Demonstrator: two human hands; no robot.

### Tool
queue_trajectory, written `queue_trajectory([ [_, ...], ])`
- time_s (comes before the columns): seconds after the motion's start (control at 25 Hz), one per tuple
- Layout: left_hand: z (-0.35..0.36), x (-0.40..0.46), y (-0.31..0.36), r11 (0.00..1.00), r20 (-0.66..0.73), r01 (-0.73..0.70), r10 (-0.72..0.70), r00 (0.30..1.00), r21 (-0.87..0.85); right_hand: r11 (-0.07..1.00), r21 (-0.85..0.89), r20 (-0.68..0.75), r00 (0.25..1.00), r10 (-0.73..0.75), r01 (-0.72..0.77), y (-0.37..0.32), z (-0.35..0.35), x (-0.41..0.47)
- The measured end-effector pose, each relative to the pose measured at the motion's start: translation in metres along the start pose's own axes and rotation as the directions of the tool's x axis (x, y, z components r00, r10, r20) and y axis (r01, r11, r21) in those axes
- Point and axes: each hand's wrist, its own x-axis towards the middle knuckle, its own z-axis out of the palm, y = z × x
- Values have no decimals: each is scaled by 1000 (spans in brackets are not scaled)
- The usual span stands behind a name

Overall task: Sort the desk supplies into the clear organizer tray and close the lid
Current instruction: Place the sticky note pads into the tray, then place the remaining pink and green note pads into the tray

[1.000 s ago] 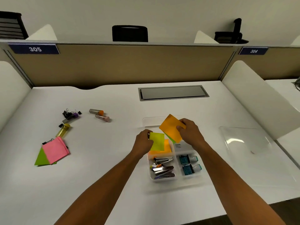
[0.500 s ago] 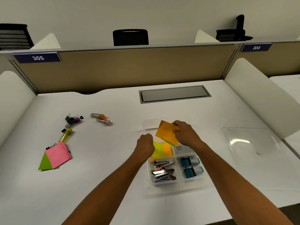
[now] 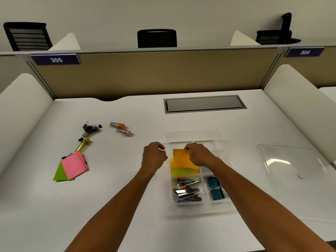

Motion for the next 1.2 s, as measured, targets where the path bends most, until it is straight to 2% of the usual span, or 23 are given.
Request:
queue_trajectory([
  [0.12,-16,-4,-11,998,-51,23,-26,998,-56,996,-85,93,995,-26,34,-9,3,4],
  [0.28,-44,-10,-32,996,-138,68,-74,988,-53,913,-394,188,982,-32,105,-19,13,5],
  [0.4,-69,-15,-49,992,-248,124,-122,961,-8,793,-601,153,988,-8,99,-35,16,0],
  [0.52,-95,-18,-68,989,-367,148,-129,921,26,732,-678,93,996,-9,70,-57,16,0],
  [0.68,-131,-19,-96,980,-453,198,-184,872,-17,770,-626,42,991,-127,125,-107,18,11],
  [1.0,-187,-26,-163,919,-536,394,-323,780,18,811,-498,145,951,-272,308,-221,64,43],
  [1.2,-224,-23,-205,890,-535,454,-361,763,46,818,-429,128,922,-366,384,-277,100,59],
])
